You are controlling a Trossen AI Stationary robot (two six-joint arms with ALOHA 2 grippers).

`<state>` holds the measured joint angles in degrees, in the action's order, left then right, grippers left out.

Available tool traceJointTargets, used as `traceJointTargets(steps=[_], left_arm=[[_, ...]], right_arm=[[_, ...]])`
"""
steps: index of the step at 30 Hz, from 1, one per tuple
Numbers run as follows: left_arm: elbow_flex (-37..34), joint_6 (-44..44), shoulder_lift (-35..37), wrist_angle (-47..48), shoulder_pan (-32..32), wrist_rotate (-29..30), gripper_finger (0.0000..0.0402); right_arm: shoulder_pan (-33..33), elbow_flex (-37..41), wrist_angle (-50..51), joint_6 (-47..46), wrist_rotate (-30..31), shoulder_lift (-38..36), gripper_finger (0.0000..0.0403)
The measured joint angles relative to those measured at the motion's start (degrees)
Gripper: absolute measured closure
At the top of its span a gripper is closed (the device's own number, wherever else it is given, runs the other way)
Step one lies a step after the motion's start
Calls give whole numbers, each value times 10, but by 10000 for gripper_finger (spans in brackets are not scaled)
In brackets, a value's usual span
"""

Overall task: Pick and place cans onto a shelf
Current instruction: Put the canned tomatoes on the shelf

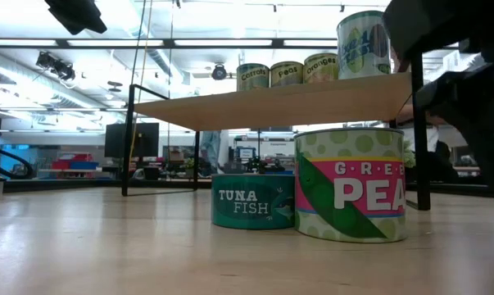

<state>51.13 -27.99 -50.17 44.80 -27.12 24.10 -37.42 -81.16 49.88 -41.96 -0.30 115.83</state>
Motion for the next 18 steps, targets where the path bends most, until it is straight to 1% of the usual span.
traceJointTargets(steps=[3,7,11,14,18], left_arm=[[0,0,0,0,0,0,272],[0,0,0,0,0,0,272],[0,0,0,0,0,0,272],[0,0,0,0,0,0,272],[0,1,0,0,0,0,272]], right_arm=[[4,10,-19,-1,-1,0,53],[17,15,-23,4,-12,0,110],[45,-11,10,22,-30,0,114],[72,-58,65,37,-34,0,114],[103,-126,100,70,-33,-1,114]])
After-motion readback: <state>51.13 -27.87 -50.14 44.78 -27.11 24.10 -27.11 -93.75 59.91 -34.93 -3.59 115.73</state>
